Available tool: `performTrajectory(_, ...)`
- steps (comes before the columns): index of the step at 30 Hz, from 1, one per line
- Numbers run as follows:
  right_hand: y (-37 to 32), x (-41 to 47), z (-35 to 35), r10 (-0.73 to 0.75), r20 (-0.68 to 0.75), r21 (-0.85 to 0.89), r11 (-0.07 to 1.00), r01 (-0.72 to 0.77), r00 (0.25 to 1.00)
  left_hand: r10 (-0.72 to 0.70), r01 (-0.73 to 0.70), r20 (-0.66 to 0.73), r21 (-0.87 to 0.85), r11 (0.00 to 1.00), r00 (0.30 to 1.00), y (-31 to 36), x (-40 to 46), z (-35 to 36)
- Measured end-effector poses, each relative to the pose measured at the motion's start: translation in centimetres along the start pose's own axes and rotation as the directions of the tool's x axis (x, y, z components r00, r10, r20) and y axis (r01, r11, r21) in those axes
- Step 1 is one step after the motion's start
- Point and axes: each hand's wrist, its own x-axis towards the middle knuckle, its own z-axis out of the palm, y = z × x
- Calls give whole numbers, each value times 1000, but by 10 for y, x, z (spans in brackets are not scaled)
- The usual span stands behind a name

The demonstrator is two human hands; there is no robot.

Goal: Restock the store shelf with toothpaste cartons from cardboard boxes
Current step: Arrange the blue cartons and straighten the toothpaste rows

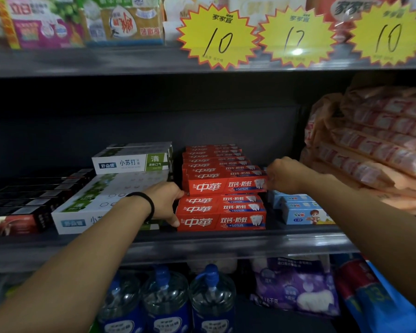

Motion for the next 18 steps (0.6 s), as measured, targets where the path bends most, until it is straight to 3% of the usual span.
performTrajectory(7, -9, 2, 3, -47, 1, 11, 999, 47, 999, 16, -14, 33, -37, 999, 999, -1, 1, 0)
performTrajectory(12, 2, 6, 0, -28, 3, 14, 1000, 27, 1000, -10, 20, 52, -184, 983, 999, -7, -4, -12)
performTrajectory(15, 5, 8, -1, 2, 3, 34, 999, -2, 1000, -30, 18, -43, -253, 967, 999, -11, 1, -20)
performTrajectory(18, 4, 14, -1, -9, 22, 68, 998, 7, 1000, -84, 50, -180, -185, 982, 980, -13, 17, -22)
